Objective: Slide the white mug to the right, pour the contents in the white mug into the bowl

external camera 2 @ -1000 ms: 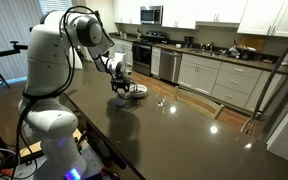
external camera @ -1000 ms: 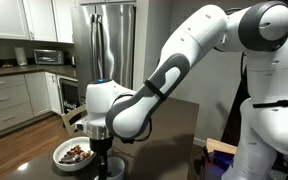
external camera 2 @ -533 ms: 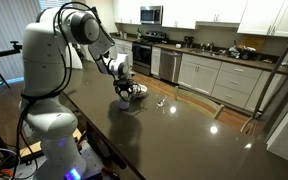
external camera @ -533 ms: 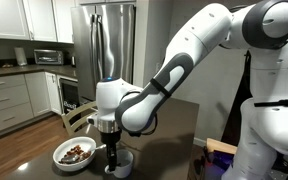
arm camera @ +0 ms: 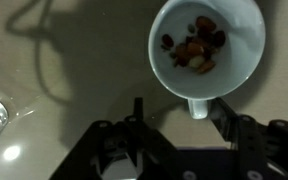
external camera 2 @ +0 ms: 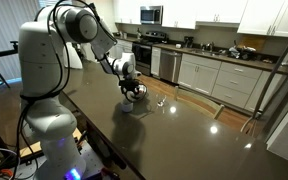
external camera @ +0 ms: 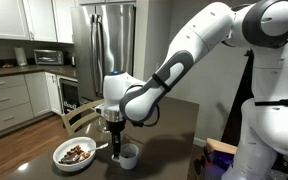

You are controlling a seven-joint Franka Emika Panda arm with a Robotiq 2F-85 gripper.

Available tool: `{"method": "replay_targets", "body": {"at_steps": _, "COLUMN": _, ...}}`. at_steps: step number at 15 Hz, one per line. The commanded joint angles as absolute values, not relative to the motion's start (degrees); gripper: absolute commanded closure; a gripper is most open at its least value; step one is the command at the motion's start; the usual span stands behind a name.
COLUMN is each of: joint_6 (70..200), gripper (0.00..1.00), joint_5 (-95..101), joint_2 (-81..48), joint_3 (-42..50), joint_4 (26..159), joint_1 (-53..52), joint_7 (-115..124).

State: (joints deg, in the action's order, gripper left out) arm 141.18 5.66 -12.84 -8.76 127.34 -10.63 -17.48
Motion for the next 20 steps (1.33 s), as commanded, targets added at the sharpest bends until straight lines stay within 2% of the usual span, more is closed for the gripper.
{"method": "replay_targets", "body": {"at_steps": 1, "joint_6": 140.13, "gripper": 0.30, "joint_5": 8.26, "joint_2": -10.71, "joint_3": -7.59, "joint_4": 128.75, "joint_1": -9.37, "joint_7": -14.87}}
{"method": "replay_targets", "body": {"at_steps": 3, "joint_6": 139.99, "gripper": 0.34, "joint_5": 8.67, "joint_2": -10.66, "joint_3": -6.73, "joint_4": 128.77, "joint_1": -8.91, "joint_7": -14.30}}
{"method": "replay_targets", "body": {"at_steps": 7, "joint_6": 139.76, "gripper": 0.33, "joint_5": 9.26, "joint_2": -10.54, "joint_3": -5.44, "joint_4": 128.91, "joint_1": -8.13, "joint_7": -12.70}}
{"method": "replay_targets", "body": {"at_steps": 9, "joint_6": 139.74, "gripper": 0.37, "joint_5": 9.38, "joint_2": -10.44, "joint_3": -4.97, "joint_4": 129.03, "joint_1": -7.97, "joint_7": -12.20}}
{"method": "replay_targets", "body": {"at_steps": 10, "joint_6": 139.76, "gripper": 0.57, "joint_5": 9.21, "joint_2": -10.27, "joint_3": -4.92, "joint_4": 129.10, "joint_1": -7.93, "joint_7": -11.99}}
{"method": "replay_targets", "body": {"at_steps": 11, "joint_6": 140.04, "gripper": 0.38, "joint_5": 8.95, "joint_2": -10.06, "joint_3": -5.09, "joint_4": 129.22, "joint_1": -7.98, "joint_7": -11.80}}
{"method": "replay_targets", "body": {"at_steps": 12, "joint_6": 140.12, "gripper": 0.33, "joint_5": 8.66, "joint_2": -9.89, "joint_3": -5.27, "joint_4": 129.20, "joint_1": -8.01, "joint_7": -11.84}}
{"method": "replay_targets", "body": {"at_steps": 13, "joint_6": 140.06, "gripper": 0.20, "joint_5": 7.89, "joint_2": -9.63, "joint_3": -5.65, "joint_4": 129.11, "joint_1": -8.01, "joint_7": -12.20}}
{"method": "replay_targets", "body": {"at_steps": 14, "joint_6": 140.05, "gripper": 0.19, "joint_5": 6.84, "joint_2": -9.35, "joint_3": -6.19, "joint_4": 129.03, "joint_1": -7.95, "joint_7": -12.86}}
{"method": "replay_targets", "body": {"at_steps": 17, "joint_6": 140.47, "gripper": 0.02, "joint_5": 4.13, "joint_2": -8.15, "joint_3": -8.06, "joint_4": 128.90, "joint_1": -8.07, "joint_7": -14.54}}
{"method": "replay_targets", "body": {"at_steps": 20, "joint_6": 140.67, "gripper": 0.00, "joint_5": -1.71, "joint_2": -7.65, "joint_3": -10.74, "joint_4": 128.66, "joint_1": -8.12, "joint_7": -17.25}}
